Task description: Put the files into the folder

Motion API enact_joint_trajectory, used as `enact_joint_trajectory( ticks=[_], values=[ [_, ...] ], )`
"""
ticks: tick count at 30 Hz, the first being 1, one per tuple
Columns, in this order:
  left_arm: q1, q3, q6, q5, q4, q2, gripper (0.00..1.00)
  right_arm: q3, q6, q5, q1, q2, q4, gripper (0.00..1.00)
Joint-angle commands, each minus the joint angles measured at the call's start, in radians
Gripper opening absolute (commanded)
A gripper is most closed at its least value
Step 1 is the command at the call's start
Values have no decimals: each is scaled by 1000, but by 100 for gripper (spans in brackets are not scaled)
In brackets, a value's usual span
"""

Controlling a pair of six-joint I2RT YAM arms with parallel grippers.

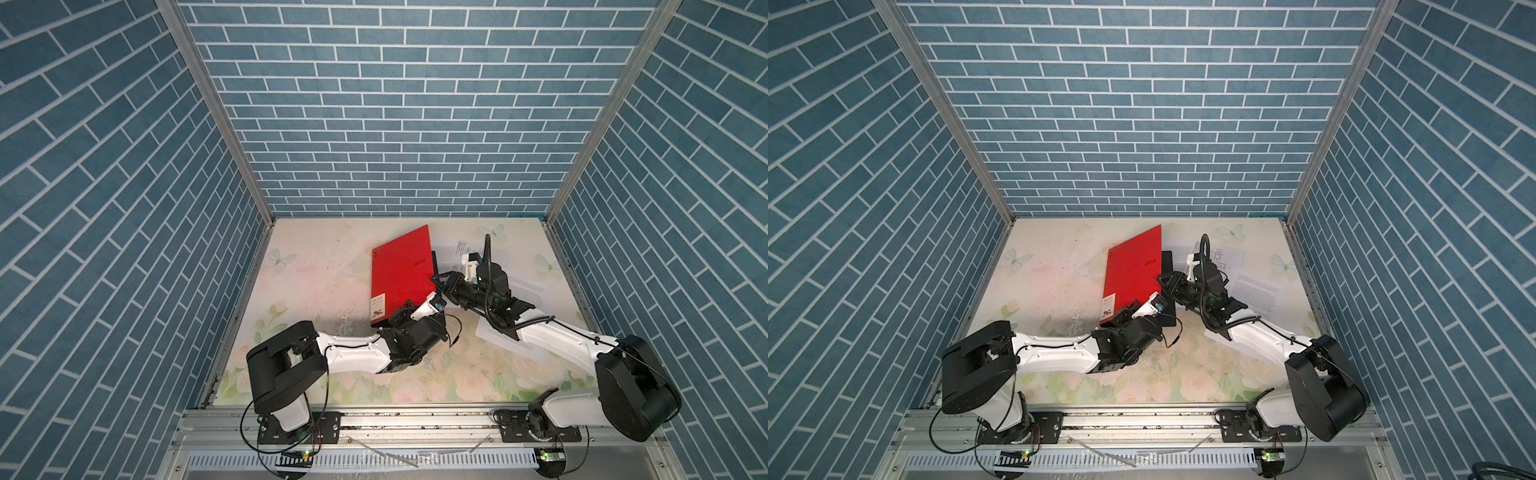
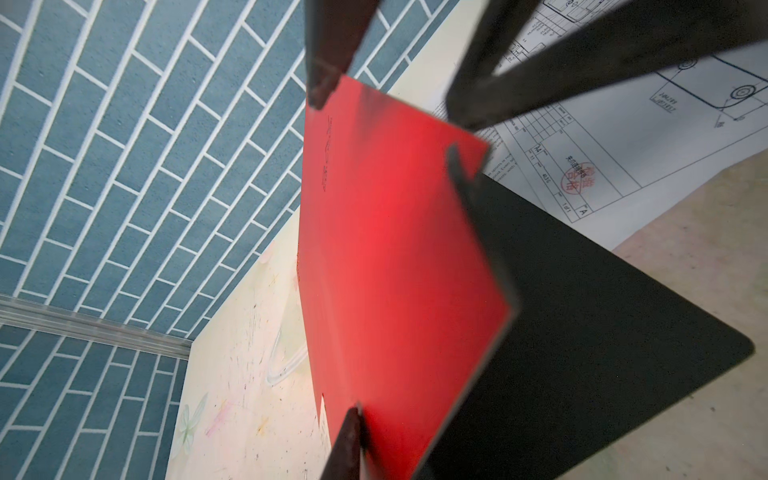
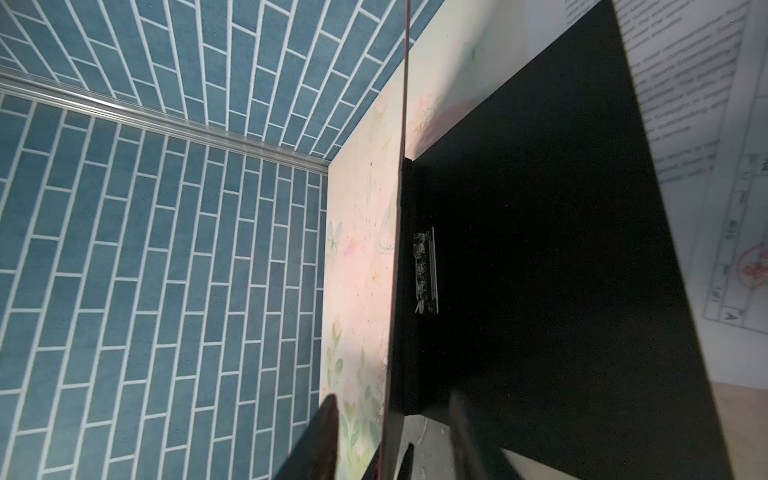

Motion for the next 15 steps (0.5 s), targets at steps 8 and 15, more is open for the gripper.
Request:
enact_joint_trajectory(
  ticks=[8, 15],
  values=[
    [1, -33, -241, 37, -53, -130, 15, -78, -37, 141, 4, -32, 1, 60],
    [0, -117, -350, 67, 75, -213, 14, -82, 11, 71, 10, 131, 156, 56]
  ],
)
